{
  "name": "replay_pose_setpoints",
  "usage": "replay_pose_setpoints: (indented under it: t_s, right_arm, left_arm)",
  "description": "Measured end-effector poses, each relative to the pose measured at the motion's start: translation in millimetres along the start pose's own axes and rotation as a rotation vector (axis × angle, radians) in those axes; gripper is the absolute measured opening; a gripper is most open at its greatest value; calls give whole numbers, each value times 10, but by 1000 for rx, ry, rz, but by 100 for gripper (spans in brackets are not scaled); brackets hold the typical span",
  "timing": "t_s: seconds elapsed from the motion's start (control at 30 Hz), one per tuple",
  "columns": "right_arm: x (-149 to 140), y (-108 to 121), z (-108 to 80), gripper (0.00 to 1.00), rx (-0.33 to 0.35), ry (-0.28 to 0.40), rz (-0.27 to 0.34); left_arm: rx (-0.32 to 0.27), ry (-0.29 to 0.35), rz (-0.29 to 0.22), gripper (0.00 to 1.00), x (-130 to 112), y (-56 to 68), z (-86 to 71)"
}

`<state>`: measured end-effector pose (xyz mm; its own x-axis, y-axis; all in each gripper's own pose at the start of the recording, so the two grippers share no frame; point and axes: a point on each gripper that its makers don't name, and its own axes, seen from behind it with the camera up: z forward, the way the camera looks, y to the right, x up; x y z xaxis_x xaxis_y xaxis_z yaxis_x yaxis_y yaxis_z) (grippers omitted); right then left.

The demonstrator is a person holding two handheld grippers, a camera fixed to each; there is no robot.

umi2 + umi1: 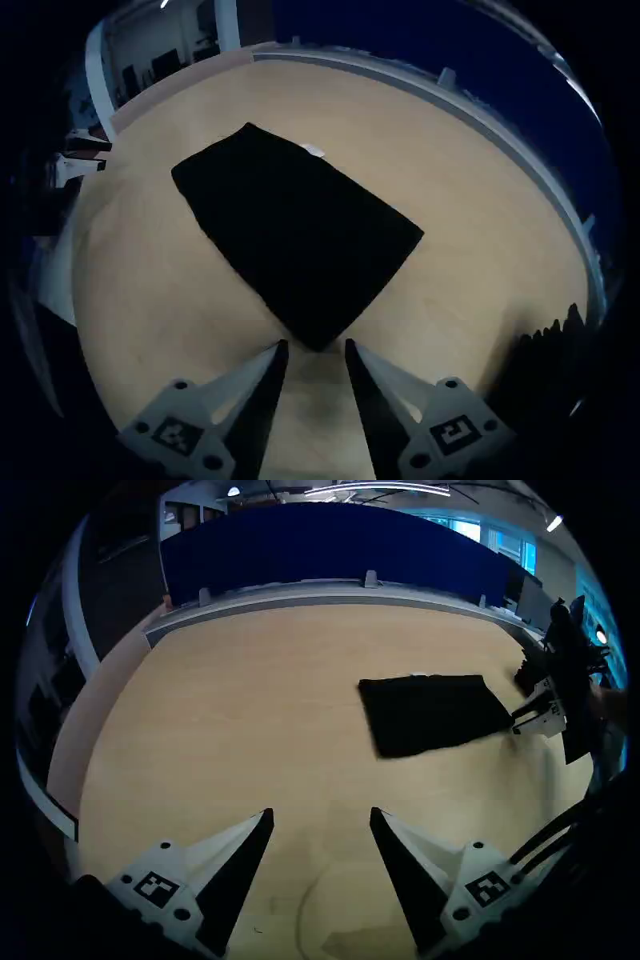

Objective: Fold towel

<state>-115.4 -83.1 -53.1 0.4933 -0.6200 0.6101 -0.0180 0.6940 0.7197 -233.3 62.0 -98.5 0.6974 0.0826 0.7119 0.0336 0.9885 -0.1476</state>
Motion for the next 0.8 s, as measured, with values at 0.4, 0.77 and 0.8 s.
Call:
replay_pose_setpoints:
  t_s: [0.4,0.77,0.8]
  right_arm:
    - [4,27,46,4,0,1,14]
    - [184,45,-55,3,-27,32,-20]
    - [227,42,-79,3,-30,38,-27]
  left_arm:
    - [7,6,-20,89,-29,-65,-143]
    - [10,22,-31,89,-15,-96,-254]
    - [12,25,-33,89,-10,-106,-270]
